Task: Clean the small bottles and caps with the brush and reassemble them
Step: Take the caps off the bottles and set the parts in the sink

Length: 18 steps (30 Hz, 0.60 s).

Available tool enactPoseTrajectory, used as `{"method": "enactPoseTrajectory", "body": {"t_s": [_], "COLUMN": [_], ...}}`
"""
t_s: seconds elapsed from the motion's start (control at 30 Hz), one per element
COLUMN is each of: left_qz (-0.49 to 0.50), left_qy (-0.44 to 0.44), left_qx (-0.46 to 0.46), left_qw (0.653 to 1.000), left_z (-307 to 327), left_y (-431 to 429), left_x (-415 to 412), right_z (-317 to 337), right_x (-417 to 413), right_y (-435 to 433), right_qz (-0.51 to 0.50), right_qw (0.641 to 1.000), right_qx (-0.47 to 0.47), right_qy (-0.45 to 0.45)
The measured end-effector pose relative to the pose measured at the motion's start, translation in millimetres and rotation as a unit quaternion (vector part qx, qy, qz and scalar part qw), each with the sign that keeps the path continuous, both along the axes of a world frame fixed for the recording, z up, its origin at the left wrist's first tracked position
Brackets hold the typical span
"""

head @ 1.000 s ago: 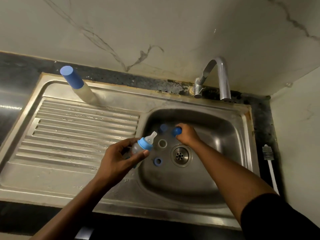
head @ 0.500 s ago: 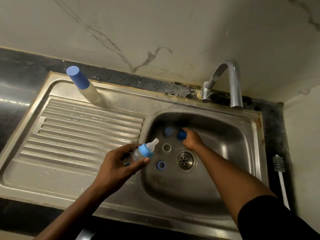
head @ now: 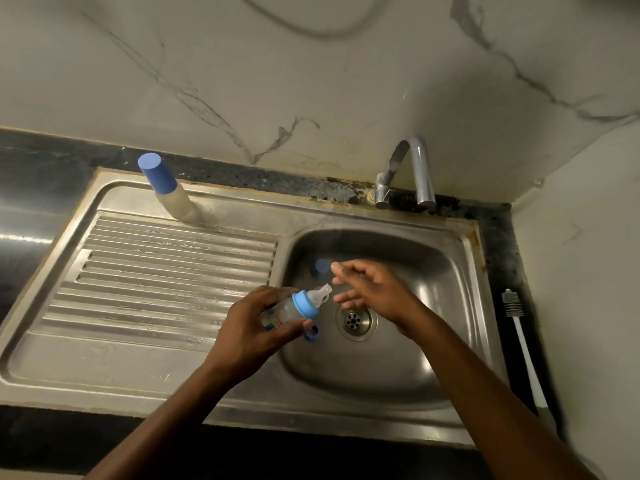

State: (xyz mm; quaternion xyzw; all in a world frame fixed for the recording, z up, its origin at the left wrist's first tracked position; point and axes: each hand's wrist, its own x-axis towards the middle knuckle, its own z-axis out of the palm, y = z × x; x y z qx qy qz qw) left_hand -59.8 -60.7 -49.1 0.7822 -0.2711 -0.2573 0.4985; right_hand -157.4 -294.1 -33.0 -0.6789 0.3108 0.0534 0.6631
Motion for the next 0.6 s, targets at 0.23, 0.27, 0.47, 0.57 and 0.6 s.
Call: {"method": "enactPoseTrajectory", "body": {"t_s": [0.23, 0.27, 0.47, 0.57, 0.6], "left_qz": [-0.044, -0.048, -0.086, -0.108, -0.117], "left_qy": [-0.063, -0.076, -0.202, -0.208, -0.204], "left_qx": [0.008, 0.001, 0.094, 0.102, 0.100], "left_qw": [0.997, 0.996, 0.971, 0.967, 0.967], "left_z": [18, 21, 25, 24, 25], "left_y": [-9, -9, -5, -3, -3], "left_x": [-15, -16, -14, -11, -10], "right_z": [44, 45, 52, 54, 56], "right_x": [-13, -14, -17, -20, -22], "right_y": [36, 38, 43, 45, 45], "right_qz": [0.104, 0.109, 0.108, 0.129, 0.138], "right_qw": [0.994, 0.993, 0.989, 0.983, 0.981], "right_qx": [-0.042, -0.047, -0.100, -0.132, -0.134], "right_qy": [-0.011, -0.012, 0.003, 0.001, 0.000]}}
